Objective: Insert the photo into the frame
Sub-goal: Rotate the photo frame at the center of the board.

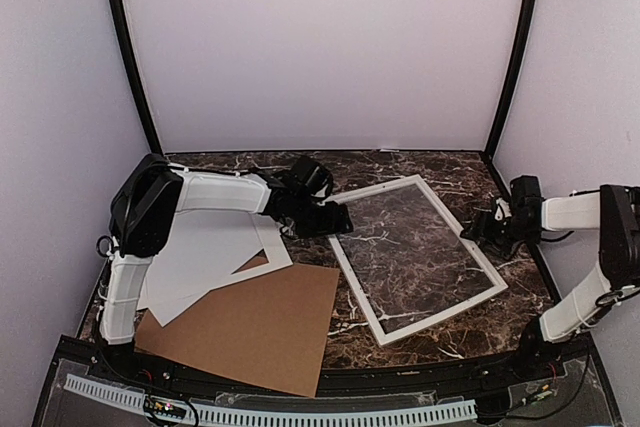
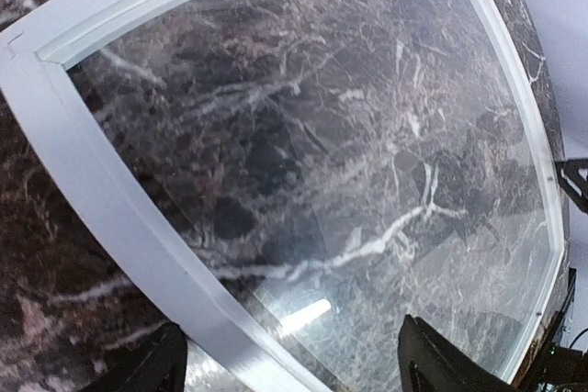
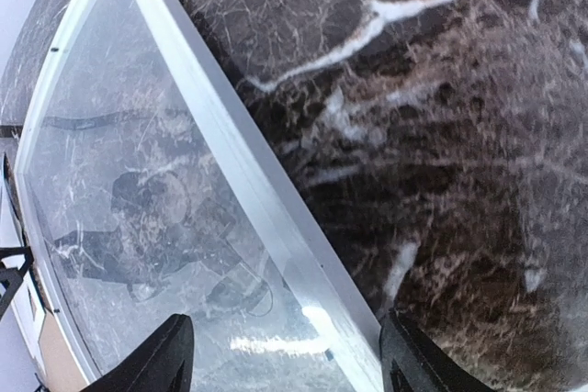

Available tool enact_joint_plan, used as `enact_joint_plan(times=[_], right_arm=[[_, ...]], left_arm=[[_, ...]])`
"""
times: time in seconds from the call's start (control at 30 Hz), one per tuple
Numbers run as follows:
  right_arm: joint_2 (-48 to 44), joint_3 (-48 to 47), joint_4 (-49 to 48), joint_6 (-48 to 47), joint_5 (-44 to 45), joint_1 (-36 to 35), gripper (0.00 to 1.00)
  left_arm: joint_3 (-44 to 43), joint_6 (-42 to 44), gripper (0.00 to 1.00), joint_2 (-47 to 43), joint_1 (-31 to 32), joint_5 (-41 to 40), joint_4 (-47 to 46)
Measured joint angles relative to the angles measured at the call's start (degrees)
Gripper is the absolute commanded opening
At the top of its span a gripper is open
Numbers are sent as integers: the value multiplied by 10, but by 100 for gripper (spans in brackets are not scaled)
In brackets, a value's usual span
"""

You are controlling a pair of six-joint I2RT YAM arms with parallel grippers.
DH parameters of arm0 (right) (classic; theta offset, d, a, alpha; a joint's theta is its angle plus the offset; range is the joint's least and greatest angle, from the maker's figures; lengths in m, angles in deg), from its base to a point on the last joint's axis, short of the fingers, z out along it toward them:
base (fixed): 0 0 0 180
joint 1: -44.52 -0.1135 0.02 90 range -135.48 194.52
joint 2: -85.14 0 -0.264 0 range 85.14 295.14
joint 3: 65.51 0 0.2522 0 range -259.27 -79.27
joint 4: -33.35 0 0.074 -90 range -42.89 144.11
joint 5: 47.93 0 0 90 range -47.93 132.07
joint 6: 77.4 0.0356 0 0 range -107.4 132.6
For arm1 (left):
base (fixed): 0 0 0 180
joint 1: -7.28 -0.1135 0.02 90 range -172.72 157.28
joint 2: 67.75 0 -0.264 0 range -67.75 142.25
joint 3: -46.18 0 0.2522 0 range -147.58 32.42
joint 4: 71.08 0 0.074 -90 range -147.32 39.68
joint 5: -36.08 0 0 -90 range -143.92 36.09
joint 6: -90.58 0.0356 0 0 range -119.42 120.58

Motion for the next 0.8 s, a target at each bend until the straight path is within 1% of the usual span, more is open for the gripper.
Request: enact_joint_plan(times=[0.1, 0.2, 0.33, 0.43, 0.5, 0.8], right_arm=[[-44, 49, -16, 31, -1, -3, 67], [-74, 85, -35, 56, -1, -9, 65], [-96, 113, -41, 75, -7, -14, 56], [-103, 119, -35, 75, -9, -15, 47], [-111, 122, -23, 74, -9, -15, 42], [-130, 123, 10, 52, -18, -22, 32]], left_arm=[[-36, 8, 70, 25, -10, -3, 5], [-73, 19, 63, 50, -18, -11, 16], [-114, 36, 55, 82, -21, -19, 30], [-134, 49, 52, 94, -22, -27, 40], [-139, 56, 50, 97, -24, -30, 42], [-143, 82, 47, 100, -30, -34, 45]])
